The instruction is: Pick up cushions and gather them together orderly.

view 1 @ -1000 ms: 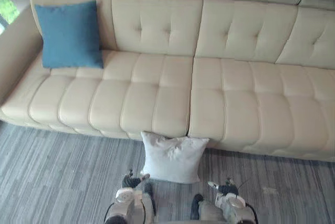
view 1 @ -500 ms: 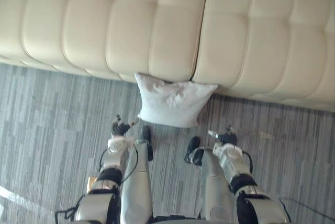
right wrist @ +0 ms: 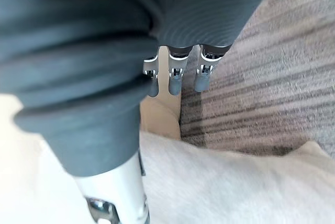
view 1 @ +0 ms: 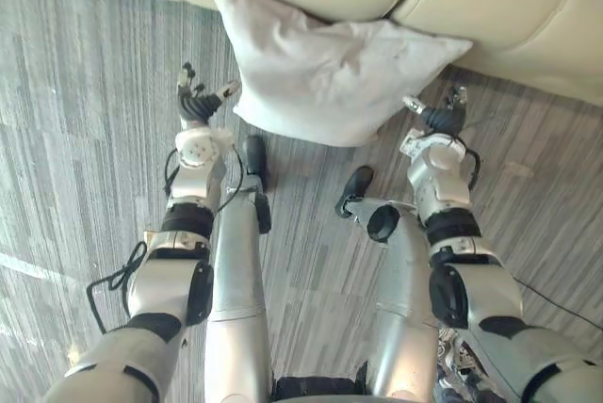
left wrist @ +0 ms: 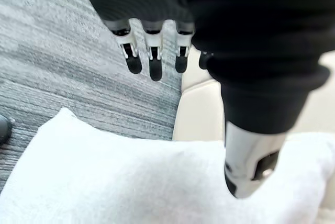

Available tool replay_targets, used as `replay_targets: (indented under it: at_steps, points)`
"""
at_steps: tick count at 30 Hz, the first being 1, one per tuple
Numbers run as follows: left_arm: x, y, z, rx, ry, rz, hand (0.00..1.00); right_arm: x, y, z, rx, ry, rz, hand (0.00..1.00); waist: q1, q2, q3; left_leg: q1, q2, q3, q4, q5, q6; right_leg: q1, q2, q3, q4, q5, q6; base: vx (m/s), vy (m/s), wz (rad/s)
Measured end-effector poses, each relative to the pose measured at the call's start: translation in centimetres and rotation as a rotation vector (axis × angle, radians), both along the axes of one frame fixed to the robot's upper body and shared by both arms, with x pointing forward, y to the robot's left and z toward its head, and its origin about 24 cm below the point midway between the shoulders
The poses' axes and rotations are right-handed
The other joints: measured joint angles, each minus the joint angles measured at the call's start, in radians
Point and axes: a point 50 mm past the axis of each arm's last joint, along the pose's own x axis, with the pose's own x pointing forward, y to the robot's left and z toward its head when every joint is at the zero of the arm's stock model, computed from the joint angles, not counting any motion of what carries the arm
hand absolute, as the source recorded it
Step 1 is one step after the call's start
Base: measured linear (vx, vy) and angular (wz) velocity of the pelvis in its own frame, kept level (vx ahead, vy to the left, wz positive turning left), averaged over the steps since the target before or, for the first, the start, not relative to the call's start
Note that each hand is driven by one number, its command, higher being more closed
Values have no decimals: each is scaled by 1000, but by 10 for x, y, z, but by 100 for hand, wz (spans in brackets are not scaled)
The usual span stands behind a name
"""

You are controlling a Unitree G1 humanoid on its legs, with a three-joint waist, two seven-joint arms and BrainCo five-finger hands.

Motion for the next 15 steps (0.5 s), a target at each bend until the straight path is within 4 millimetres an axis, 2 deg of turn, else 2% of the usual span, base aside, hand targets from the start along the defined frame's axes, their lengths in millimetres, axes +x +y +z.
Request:
replay_targets:
  at_steps: [4, 5, 6, 9, 15]
  points:
    - [4, -15, 27, 22, -67, -26, 0, 7, 14, 17, 13, -17, 33, 0, -1, 0, 1, -65, 0, 0, 19, 10, -7, -69, -1, 8, 22, 12, -20, -58, 16, -3]
    - [4, -20, 35, 18, -88, -37, 0, 9, 18, 25, 10, -33, 43, 100, -2, 0, 1, -79, 1, -1, 23, 12, -9, -84, -1, 9, 26, 13, -21, -58, 24, -4]
    - [4, -26, 42, 14, -108, -42, 100, 10, 23, 33, 7, -53, 51, 100, -3, 0, 1, -93, 2, -2, 32, 12, -9, -97, -1, 9, 34, 13, -21, -45, 22, -5]
    - [3, -39, 51, 19, -139, -64, 100, 10, 32, 43, 15, -75, 56, 100, -10, 0, 1, -99, 3, -2, 37, 12, -10, -104, -1, 10, 37, 13, -21, -40, 21, -2]
    - [-2, -41, 58, -27, -187, -24, 100, 6, 38, 42, 64, -100, 60, 100, -17, 0, 1, -92, 7, -6, 45, 13, -10, -96, 2, 8, 39, 14, -22, -40, 18, -1]
